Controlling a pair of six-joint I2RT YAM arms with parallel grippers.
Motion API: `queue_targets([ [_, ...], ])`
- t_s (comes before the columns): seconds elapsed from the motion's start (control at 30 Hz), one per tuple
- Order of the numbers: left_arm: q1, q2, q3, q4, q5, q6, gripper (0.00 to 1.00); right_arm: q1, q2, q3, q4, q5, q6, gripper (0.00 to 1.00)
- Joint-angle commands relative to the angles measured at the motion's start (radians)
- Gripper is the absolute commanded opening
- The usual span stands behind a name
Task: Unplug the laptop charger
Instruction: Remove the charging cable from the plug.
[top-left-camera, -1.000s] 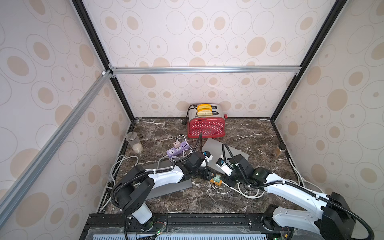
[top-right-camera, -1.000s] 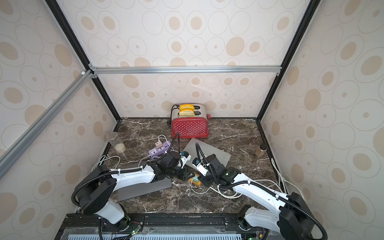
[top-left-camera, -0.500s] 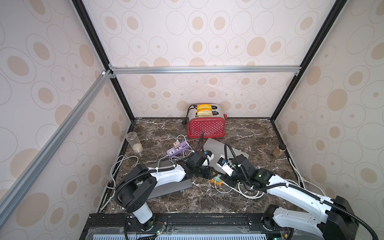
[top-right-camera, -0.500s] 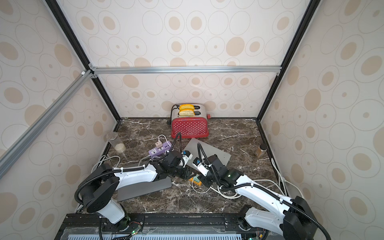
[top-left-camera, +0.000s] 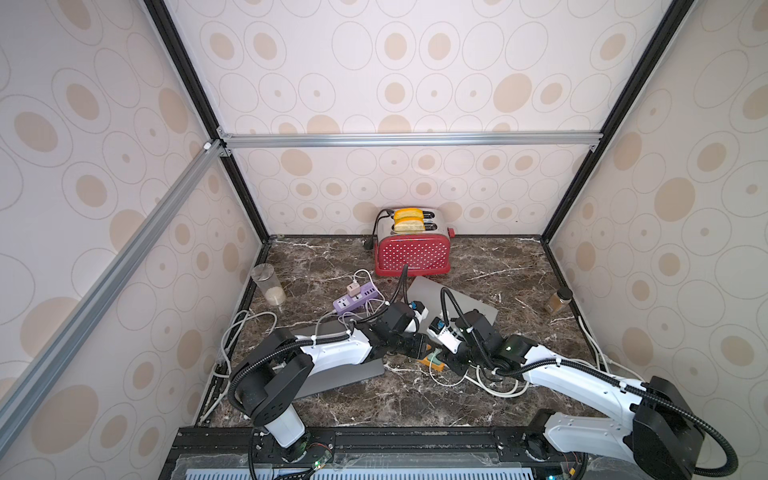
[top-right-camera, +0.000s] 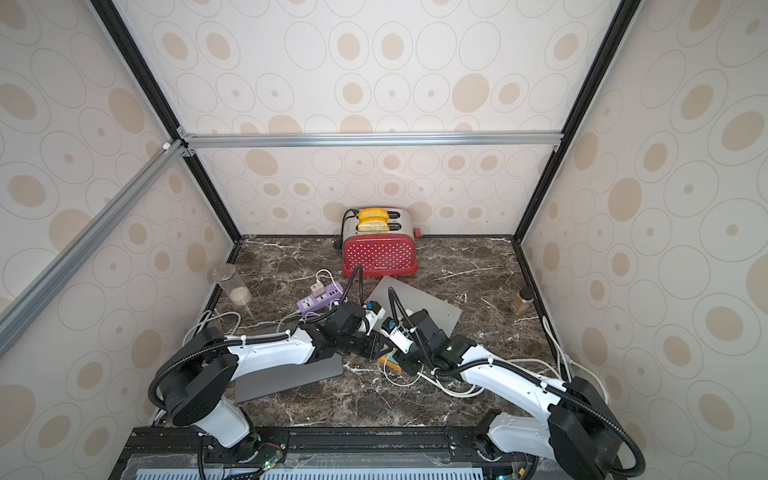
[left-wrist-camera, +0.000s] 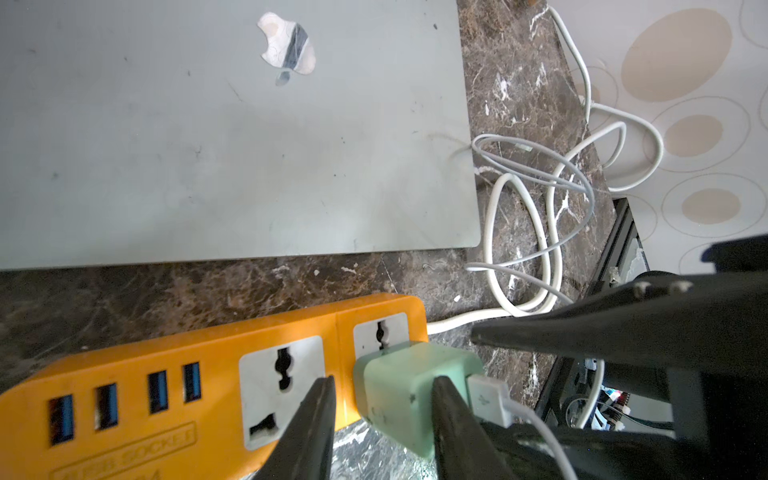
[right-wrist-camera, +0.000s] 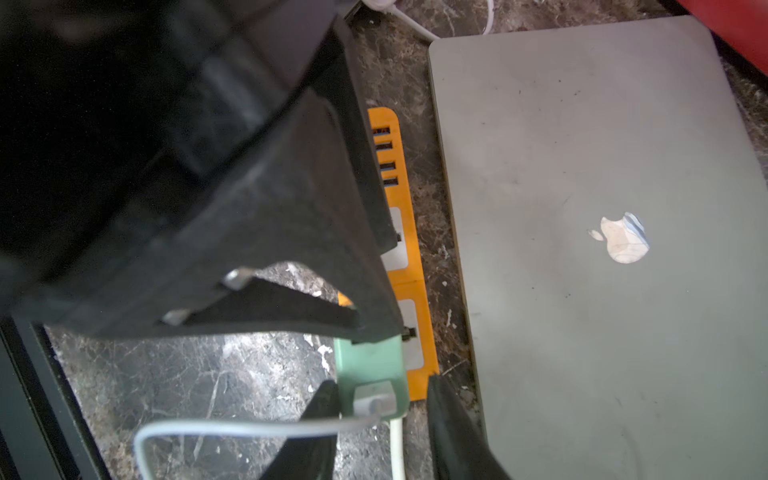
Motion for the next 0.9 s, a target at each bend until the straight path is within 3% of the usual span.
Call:
queue_targets([
  [0.0, -0.022, 0.014, -0.024, -0.082, -0.027, 0.002, 0.40, 0.013, -0.005, 0.000, 0.026, -0.010, 0.007, 0.37],
  [0.57, -0.030, 0.007, -0.039, -0.078, -0.036, -0.005, 0.40, 0.015, 0.022, 0.014, 0.020, -0.015, 0.006, 0.14],
  [0.87, -0.035, 0.009, -0.044, -0.082, -0.039, -0.007, 0.40, 0.015, -0.028, -0.004, 0.017, 0.022, -0.001, 0.11],
])
